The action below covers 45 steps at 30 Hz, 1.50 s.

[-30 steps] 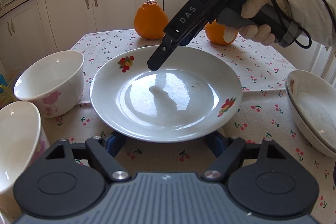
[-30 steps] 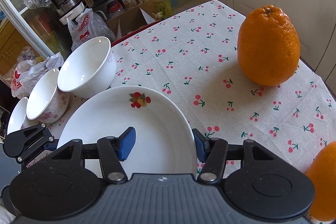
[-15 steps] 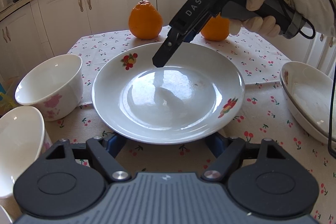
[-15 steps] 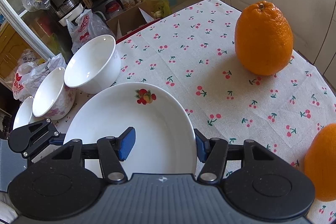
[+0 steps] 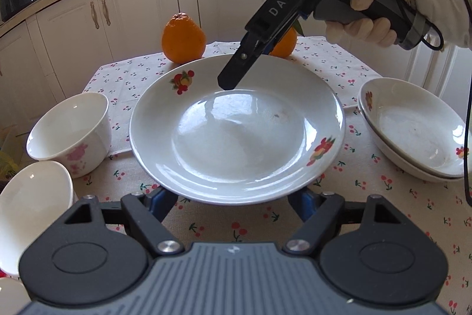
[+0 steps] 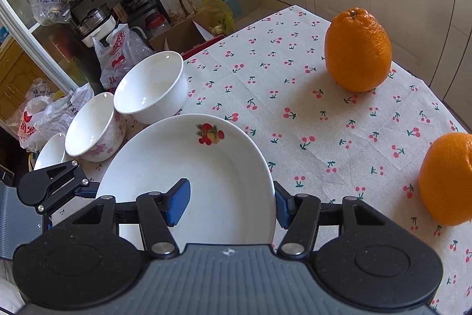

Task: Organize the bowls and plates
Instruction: 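Lift and carry the flowered plate with the right tool toward the plate stack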

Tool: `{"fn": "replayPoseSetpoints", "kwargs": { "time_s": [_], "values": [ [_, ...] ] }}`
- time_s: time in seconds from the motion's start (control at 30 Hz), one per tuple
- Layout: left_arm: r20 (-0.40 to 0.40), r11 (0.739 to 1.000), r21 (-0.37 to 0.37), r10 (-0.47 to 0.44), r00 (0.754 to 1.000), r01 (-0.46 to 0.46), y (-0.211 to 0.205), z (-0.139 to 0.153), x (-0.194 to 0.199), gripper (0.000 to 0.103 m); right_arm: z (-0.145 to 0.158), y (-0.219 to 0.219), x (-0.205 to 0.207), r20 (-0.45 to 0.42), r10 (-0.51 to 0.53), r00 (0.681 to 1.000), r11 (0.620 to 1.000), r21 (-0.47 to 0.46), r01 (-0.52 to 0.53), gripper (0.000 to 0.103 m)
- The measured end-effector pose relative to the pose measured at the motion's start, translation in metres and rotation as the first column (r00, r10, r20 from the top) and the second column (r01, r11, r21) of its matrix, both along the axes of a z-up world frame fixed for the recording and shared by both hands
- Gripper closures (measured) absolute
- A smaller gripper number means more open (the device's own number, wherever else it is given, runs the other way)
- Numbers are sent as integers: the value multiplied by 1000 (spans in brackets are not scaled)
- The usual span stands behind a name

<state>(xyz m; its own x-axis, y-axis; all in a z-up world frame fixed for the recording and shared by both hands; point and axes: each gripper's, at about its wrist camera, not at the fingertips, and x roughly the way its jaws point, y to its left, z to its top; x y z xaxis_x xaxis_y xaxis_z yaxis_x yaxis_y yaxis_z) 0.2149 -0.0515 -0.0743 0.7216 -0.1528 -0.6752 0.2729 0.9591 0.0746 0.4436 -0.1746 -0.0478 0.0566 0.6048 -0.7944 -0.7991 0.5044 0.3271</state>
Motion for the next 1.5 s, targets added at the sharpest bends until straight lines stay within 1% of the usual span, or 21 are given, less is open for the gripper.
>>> {"fn": "replayPoseSetpoints", "kwargs": {
  "time_s": [0.2,0.37,0.73,0.87,1.1,1.5],
  "values": [
    [5,999,4,-39,999,39,-7,8,-10,22,13,-15,-20,24,-27,999,1000,3,27,39],
    [10,996,2,-87,996,87,-14,14,-19,22,21,-34,-36,35,-69,997,998,4,69,39],
    [14,981,2,-193,981,193,-37,21,-29,22,32,-80,-71,57,-162,985,987,1,162,39],
    [15,973,7,-232,973,232,-46,23,-34,22,35,-97,-83,65,-195,979,981,8,195,39],
    [6,957,9,-290,957,290,-64,20,-38,22,30,-126,-99,65,-256,964,967,11,256,39],
    [-5,917,-7,-399,917,399,-100,17,-45,22,22,-181,-126,58,-372,926,928,8,372,39]
  ]
}}
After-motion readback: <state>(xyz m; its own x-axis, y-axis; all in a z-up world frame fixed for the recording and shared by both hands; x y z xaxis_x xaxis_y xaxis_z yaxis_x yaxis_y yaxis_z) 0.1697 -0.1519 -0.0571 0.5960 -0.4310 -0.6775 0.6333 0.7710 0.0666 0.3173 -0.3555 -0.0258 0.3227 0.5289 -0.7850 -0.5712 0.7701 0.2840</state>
